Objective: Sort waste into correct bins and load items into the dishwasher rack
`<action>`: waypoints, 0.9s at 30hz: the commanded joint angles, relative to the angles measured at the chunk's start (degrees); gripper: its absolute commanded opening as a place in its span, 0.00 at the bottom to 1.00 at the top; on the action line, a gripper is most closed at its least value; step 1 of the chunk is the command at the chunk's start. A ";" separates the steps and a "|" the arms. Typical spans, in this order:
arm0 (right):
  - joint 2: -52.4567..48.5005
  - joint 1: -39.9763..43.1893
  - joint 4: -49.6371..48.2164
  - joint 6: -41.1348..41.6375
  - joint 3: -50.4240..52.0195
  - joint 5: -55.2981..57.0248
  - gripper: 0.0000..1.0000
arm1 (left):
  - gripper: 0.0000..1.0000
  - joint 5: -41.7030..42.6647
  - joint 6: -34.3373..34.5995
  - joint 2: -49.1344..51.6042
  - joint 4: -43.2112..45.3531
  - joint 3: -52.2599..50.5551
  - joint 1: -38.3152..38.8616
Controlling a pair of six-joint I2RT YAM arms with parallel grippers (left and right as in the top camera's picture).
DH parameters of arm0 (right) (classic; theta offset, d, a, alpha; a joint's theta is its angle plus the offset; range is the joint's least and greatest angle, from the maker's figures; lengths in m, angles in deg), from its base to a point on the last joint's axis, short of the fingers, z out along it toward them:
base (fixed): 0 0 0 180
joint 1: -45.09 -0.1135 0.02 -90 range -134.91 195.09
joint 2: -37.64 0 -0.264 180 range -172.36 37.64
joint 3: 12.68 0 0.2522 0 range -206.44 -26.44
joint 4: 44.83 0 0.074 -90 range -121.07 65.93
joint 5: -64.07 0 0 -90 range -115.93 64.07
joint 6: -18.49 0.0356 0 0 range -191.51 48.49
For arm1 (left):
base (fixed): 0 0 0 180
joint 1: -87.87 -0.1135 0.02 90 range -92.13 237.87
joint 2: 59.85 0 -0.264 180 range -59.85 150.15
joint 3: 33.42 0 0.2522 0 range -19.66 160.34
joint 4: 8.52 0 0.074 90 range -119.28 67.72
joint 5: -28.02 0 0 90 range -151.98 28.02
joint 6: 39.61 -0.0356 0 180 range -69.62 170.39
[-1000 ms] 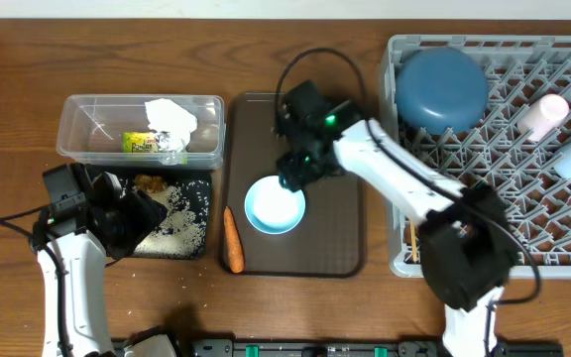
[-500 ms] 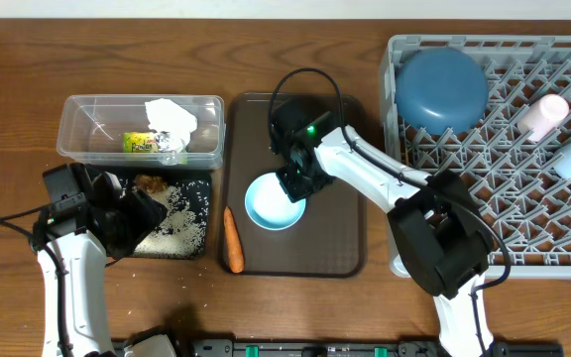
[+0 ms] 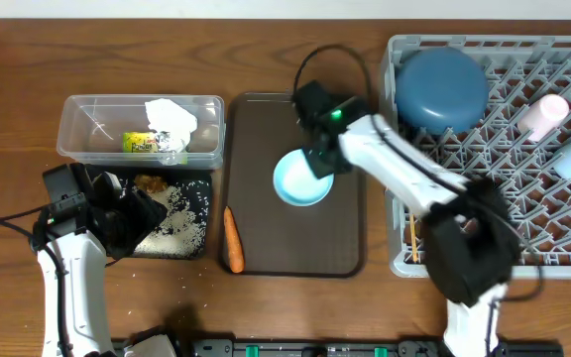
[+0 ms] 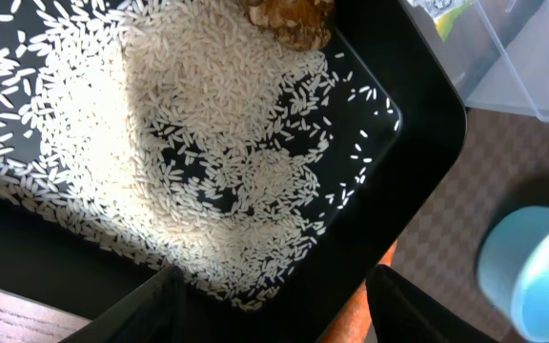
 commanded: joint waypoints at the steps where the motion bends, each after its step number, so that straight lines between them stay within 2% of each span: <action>1: 10.73 3.54 -0.24 0.72 -1.81 10.51 0.01 | 0.62 -0.70 -1.01 0.09 -0.13 0.20 -0.28; 7: 19.21 11.26 -0.31 -0.79 -1.81 16.92 0.01 | 0.62 -0.70 -1.03 0.09 -0.07 0.20 -0.28; 12: 20.70 16.92 2.10 -1.27 -1.77 4.61 0.01 | 0.62 -0.70 -1.01 0.09 0.24 0.20 -0.28; 14: 19.96 17.62 2.84 -1.44 -1.53 -2.97 0.01 | 0.62 -0.70 -1.01 0.09 0.28 0.20 -0.28; 17: 19.04 17.38 2.84 -2.89 -0.85 -8.66 0.01 | 0.62 -0.70 -1.01 0.09 0.28 0.20 -0.28; 27: 17.70 15.06 2.60 -3.19 -0.57 -9.14 0.01 | 0.62 -0.70 -1.01 0.09 0.26 0.20 -0.28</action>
